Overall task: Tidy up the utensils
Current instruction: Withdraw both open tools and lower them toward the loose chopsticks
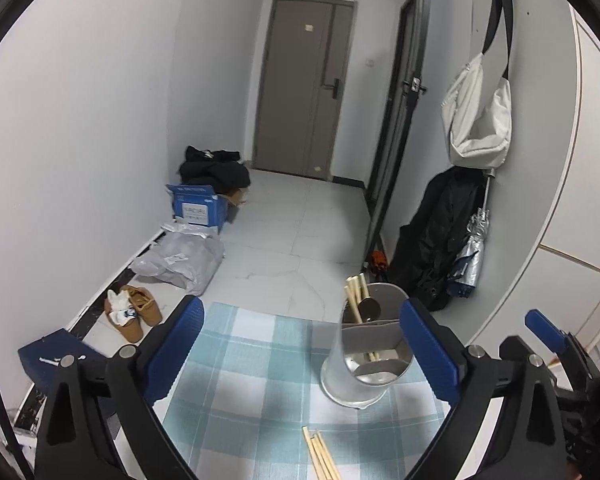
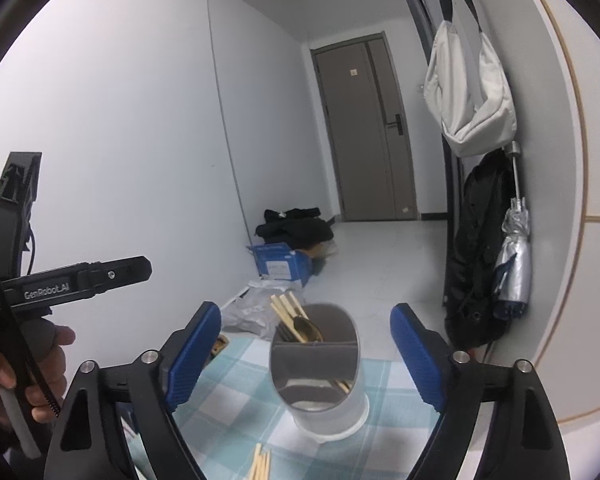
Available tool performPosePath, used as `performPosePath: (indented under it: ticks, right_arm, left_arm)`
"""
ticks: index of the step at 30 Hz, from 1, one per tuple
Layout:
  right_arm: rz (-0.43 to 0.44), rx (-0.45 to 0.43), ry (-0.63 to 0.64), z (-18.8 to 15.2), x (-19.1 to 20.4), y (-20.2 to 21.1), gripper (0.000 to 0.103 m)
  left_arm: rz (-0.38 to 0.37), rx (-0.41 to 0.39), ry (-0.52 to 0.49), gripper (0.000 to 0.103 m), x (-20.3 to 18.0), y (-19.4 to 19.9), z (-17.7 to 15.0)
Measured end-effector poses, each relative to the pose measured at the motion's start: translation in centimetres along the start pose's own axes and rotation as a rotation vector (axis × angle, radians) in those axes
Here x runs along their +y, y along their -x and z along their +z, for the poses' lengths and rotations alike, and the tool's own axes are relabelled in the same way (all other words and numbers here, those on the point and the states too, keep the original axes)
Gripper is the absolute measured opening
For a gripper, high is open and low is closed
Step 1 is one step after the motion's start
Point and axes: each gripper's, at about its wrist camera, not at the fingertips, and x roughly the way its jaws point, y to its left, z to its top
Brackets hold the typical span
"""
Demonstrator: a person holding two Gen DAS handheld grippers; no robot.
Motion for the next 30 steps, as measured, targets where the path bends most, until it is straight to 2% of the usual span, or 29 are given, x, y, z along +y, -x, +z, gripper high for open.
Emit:
performPosePath:
  ticks: [8, 11, 14, 22, 25, 30]
  right_arm:
    - [-0.034, 0.040, 0.001, -3.0, 1.4, 0.8, 0.092]
    - [-0.047, 0.042, 0.003, -4.0, 1.7, 0.8, 0.097]
    - [-0.048, 0.058, 0.009, -4.9, 2.0, 0.4, 0.098]
    - [-0.061, 0.160, 0.045, -8.3, 2.9, -1.6, 0.098]
    - [-0.058, 0.198, 0.047, -9.5, 3.0, -2.3, 0.098]
    - [-0.067, 0.320, 0.046, -11.8, 2.7, -4.2, 0.098]
  left_arm:
    - [0.000, -0.007, 0.050, 0.102, 1.6, 0.7, -3.0]
    - [-0.009, -0.011, 0.054, 0.102, 2.0, 0.8, -4.1]
    - [0.006, -0.012, 0.050, 0.102, 2.4, 0.6, -5.0]
    - [0.029, 0.039, 0.091, 0.102, 4.3, -1.5, -8.0]
    - [0.042, 0.082, 0.092, 0.102, 4.5, -2.5, -8.8]
    - [0.047, 0.134, 0.099, 0.102, 5.1, -3.6, -9.4]
